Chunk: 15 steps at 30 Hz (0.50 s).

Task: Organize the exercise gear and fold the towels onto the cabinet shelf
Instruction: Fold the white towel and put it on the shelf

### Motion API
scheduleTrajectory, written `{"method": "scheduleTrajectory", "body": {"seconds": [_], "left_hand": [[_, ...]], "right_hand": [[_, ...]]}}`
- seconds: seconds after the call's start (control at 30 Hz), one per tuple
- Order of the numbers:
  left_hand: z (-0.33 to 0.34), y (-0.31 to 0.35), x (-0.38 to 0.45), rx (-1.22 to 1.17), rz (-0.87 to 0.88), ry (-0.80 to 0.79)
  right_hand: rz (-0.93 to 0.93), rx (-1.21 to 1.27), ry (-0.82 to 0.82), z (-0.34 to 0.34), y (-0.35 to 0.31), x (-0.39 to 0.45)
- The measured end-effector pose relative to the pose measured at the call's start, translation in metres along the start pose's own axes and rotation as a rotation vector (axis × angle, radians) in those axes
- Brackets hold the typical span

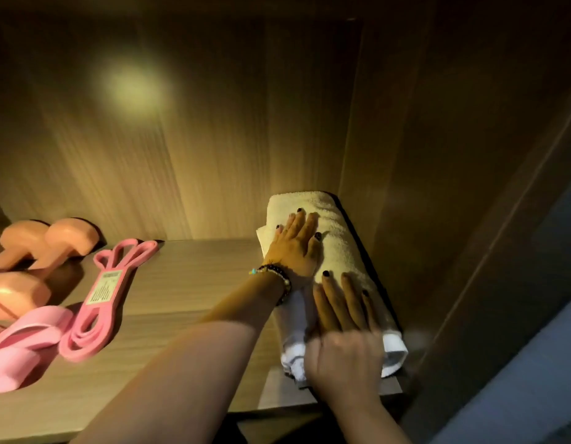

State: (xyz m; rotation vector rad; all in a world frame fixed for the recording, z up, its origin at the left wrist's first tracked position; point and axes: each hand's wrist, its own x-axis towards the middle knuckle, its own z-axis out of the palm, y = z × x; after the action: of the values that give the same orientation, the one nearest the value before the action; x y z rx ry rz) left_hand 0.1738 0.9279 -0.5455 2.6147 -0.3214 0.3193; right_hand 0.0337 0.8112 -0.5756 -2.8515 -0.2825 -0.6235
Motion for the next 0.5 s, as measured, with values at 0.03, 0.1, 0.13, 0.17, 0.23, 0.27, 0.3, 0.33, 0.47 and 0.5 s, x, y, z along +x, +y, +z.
{"method": "scheduleTrajectory", "body": {"seconds": [0.03, 0.1, 0.13, 0.17, 0.23, 0.27, 0.3, 0.33, 0.47, 0.5], "left_hand": [[0.005, -0.005, 0.000, -0.013, -0.009, 0.000], [0.008, -0.012, 0.000, -0.035, -0.001, 0.000], [0.008, -0.013, 0.002, -0.046, 0.004, -0.007], [0.007, -0.014, 0.003, -0.052, 0.006, -0.011], [0.006, -0.015, -0.001, -0.058, 0.009, -0.019], [0.006, -0.016, -0.005, -0.064, 0.004, -0.031], [0.006, -0.016, -0.010, -0.081, -0.006, -0.049], [0.005, -0.017, -0.018, -0.108, -0.019, -0.071], [0.000, -0.019, -0.062, -0.217, 0.011, -0.108], [0.000, -0.020, -0.076, -0.243, 0.024, -0.107]], "right_hand": [[-0.018, 0.015, 0.023, -0.001, 0.001, 0.002], [-0.068, 0.003, 0.062, 0.006, 0.004, 0.005], [-0.105, 0.004, 0.097, 0.010, 0.005, 0.007], [-0.121, 0.020, 0.132, 0.012, 0.007, 0.007], [-0.136, 0.065, 0.143, 0.014, 0.009, 0.009], [-0.151, 0.084, 0.153, 0.016, 0.009, 0.010], [-0.157, 0.107, 0.140, 0.017, 0.009, 0.009], [-0.157, 0.125, 0.145, 0.019, 0.009, 0.007], [-0.049, 0.070, 0.043, 0.011, 0.003, 0.000], [-0.029, 0.055, 0.019, 0.008, 0.001, 0.000]]}}
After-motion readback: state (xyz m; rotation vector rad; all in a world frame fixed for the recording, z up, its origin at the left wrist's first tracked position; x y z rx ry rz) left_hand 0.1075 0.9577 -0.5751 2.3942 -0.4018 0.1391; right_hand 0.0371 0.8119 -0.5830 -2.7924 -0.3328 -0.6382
